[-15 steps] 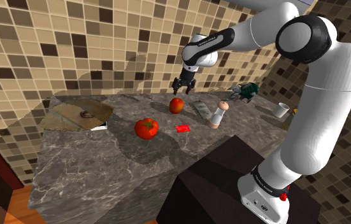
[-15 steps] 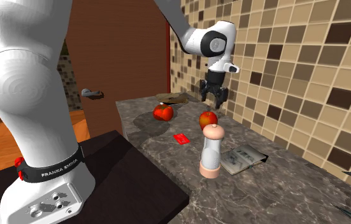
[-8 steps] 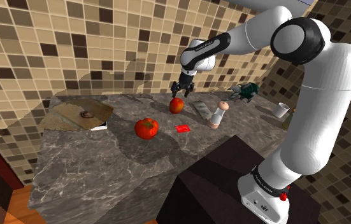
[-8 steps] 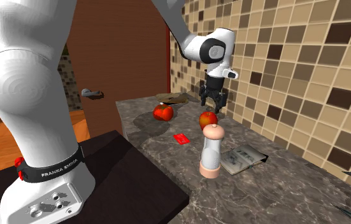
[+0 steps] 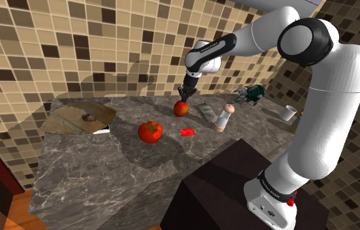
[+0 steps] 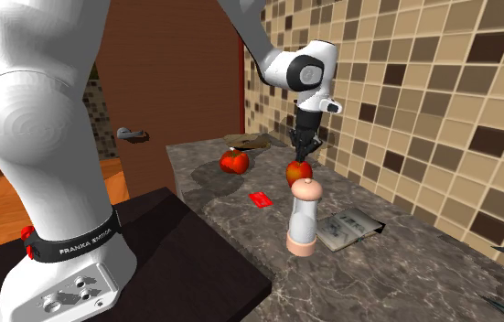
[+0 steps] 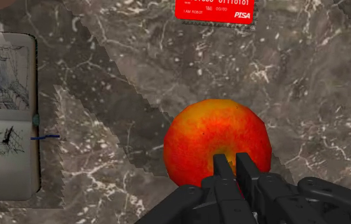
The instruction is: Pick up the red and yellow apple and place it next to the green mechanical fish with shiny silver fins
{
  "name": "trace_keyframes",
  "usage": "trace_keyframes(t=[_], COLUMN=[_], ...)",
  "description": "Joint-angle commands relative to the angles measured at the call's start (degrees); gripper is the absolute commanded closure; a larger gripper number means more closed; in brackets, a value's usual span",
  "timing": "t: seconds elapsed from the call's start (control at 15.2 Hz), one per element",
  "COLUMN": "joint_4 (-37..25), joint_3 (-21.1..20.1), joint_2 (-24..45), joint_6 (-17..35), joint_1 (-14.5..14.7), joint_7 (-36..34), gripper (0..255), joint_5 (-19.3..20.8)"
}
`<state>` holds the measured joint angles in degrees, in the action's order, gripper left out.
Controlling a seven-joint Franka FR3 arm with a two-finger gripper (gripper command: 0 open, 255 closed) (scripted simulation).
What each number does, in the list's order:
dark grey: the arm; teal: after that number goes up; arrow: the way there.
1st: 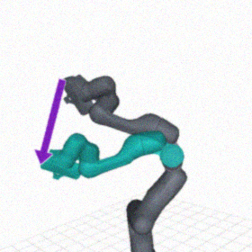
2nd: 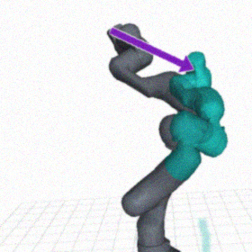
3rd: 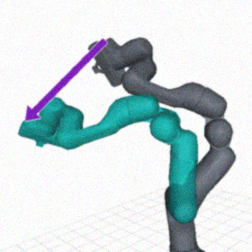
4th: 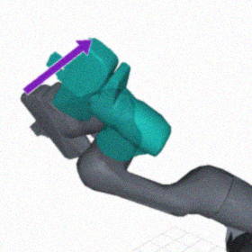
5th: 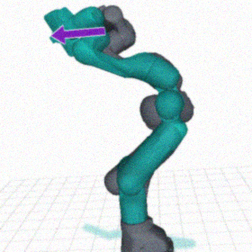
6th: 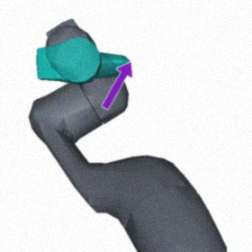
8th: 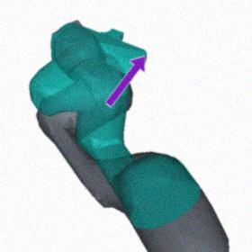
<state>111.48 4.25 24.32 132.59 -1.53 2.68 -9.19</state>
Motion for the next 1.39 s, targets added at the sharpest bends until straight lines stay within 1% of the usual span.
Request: trace_keyframes(t=[0.0, 0.33, 1.32], joint_4=[0.0, 0.0, -2.6], joint_3=[0.0, 0.0, 0.6], joint_2=[0.0, 0.0, -6.8], joint_6=[0.0, 0.0, -9.3], joint_1=[0.0, 0.0, 0.3], joint_7=[0.0, 0.0, -1.6], gripper=[255, 255, 255], joint_5=[0.0, 0.0, 1.5])
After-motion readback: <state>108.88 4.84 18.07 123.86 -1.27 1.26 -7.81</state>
